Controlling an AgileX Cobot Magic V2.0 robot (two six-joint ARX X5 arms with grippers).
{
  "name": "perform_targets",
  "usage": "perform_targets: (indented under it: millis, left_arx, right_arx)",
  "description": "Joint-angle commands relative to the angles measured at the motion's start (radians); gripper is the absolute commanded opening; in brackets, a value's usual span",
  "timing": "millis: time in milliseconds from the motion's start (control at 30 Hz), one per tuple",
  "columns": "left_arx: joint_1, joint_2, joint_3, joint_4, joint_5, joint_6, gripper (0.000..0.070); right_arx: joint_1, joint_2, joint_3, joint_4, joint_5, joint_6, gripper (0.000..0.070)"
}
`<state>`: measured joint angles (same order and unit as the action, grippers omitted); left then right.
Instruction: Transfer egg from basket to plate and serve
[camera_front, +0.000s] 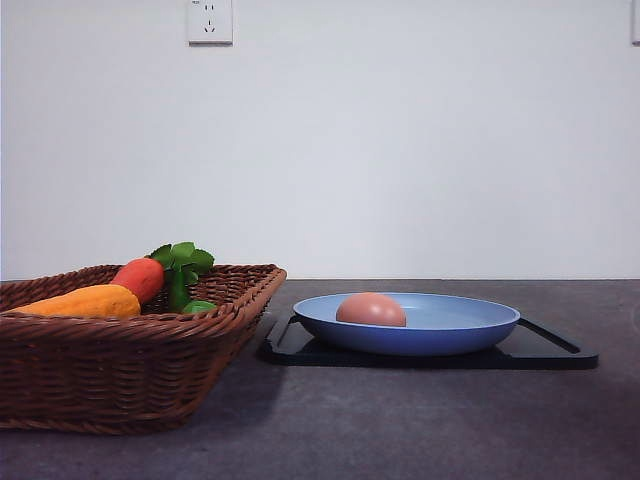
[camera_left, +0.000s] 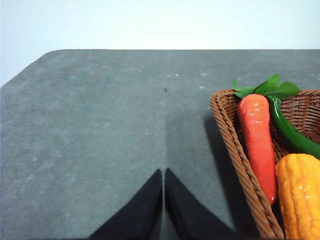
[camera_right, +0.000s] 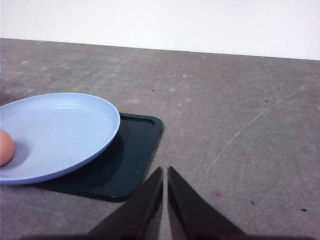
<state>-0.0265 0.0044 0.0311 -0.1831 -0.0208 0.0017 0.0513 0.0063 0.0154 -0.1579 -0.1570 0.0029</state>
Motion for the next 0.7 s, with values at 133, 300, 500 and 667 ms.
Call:
perform_targets:
  millis: [133, 300, 500, 667]
  left_arx:
    - [0.002, -0.002, -0.023, -0.004, 0.001, 0.006, 0.0000]
    - [0.002, -0.002, -0.023, -0.004, 0.001, 0.006, 0.0000]
    - [0.002, -0.002, -0.023, -0.004, 0.001, 0.006, 0.0000]
    - [0.002, -0.002, -0.023, -0.004, 0.001, 0.006, 0.0000]
  right_arx:
    - [-0.001, -0.003, -0.006, 0.000, 0.000, -0.003, 0.0000]
    - [-0.001, -0.003, -0.006, 0.000, 0.000, -0.003, 0.0000]
    - [-0.001, -0.003, -0.006, 0.000, 0.000, -0.003, 0.0000]
    - [-0.001, -0.003, -0.006, 0.000, 0.000, -0.003, 0.0000]
